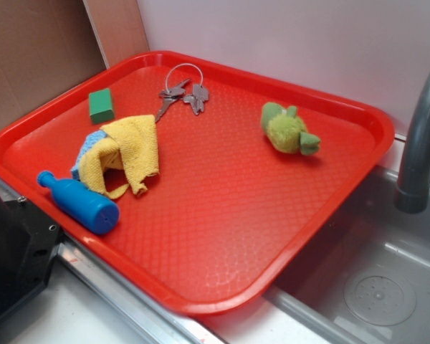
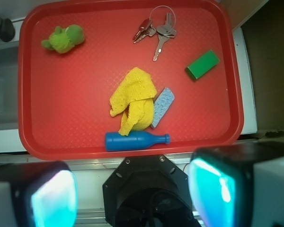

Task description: Grab the green block.

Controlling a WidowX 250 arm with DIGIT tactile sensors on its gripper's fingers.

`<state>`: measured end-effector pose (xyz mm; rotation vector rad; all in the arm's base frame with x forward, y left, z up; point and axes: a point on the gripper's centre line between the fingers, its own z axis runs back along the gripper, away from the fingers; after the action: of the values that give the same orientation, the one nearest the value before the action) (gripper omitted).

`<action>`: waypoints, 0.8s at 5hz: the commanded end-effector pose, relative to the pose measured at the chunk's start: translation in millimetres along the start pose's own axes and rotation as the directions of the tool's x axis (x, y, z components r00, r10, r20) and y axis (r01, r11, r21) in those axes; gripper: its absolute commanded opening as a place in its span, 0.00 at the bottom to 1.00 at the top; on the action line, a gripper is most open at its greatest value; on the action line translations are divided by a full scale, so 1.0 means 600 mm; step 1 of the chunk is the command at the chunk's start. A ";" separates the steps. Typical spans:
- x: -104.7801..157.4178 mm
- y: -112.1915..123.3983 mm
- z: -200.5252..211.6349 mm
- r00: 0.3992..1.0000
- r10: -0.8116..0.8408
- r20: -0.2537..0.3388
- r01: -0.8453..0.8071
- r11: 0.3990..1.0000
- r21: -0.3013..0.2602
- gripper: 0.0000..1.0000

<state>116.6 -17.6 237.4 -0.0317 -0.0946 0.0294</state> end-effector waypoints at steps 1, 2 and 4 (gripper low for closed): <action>0.000 0.000 0.000 1.000 0.000 0.000 0.000 1.000 0.000 1.00; 0.049 0.084 -0.086 0.979 0.202 -0.019 -0.200 0.977 0.073 1.00; 0.096 0.187 -0.191 0.843 0.521 0.133 -0.530 0.846 0.047 1.00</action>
<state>183.3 86.1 116.3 0.0233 -0.1696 0.5898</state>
